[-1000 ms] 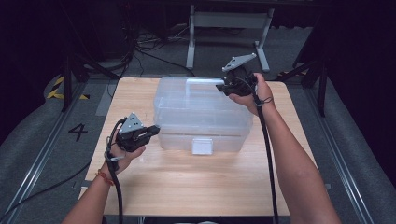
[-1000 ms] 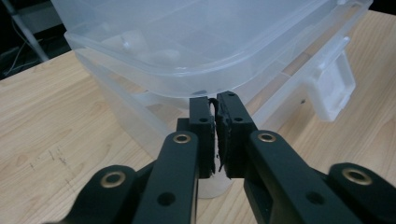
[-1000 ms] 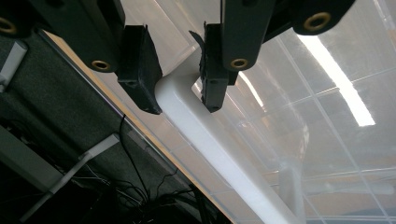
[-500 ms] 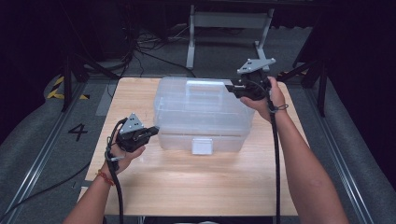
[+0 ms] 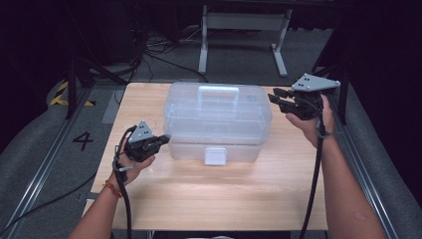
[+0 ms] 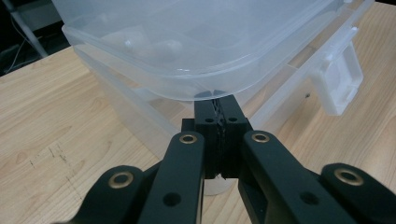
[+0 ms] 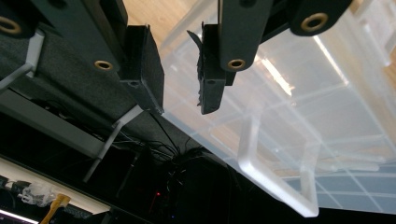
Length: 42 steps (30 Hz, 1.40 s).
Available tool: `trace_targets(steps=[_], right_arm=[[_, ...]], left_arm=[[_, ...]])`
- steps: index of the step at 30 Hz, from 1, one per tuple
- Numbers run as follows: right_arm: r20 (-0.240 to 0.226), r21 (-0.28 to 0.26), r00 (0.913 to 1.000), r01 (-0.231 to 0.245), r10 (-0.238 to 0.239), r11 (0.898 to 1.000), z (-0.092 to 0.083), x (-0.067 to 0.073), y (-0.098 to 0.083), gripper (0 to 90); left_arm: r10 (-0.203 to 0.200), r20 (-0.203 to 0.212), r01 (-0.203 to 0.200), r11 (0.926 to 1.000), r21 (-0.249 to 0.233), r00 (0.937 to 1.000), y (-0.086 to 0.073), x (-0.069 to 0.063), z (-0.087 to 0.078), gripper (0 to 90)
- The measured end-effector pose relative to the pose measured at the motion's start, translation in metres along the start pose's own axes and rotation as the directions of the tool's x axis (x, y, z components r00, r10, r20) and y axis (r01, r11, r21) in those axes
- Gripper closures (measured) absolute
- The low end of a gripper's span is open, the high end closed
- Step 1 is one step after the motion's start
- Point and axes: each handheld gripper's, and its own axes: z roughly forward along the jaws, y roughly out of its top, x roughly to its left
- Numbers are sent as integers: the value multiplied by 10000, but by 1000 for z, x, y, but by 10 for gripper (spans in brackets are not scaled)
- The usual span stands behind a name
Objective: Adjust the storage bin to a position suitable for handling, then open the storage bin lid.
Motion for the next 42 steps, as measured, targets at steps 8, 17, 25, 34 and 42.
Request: trace_targets(steps=[8,17,25,34,42], right_arm=[[71,-86,9997,-213,214,9997,-14,-3,-41,680],[-174,362,9993,-337,344,9988,-12,3,-86,659],[-522,787,9978,-370,411,9962,-1,12,-115,627],[-952,899,9954,-50,136,9959,6,24,-122,607],[-970,764,9951,245,-170,9968,11,34,-120,567]], left_arm=[[88,116,-88,10000,22,9999,0,2,0,892],[120,91,-120,9999,21,9999,1,1,0,893],[224,100,-225,9997,63,9997,2,1,0,894],[184,6,-184,9998,-36,9998,2,1,0,894],[186,1,-186,9997,-126,9998,5,1,-2,893]])
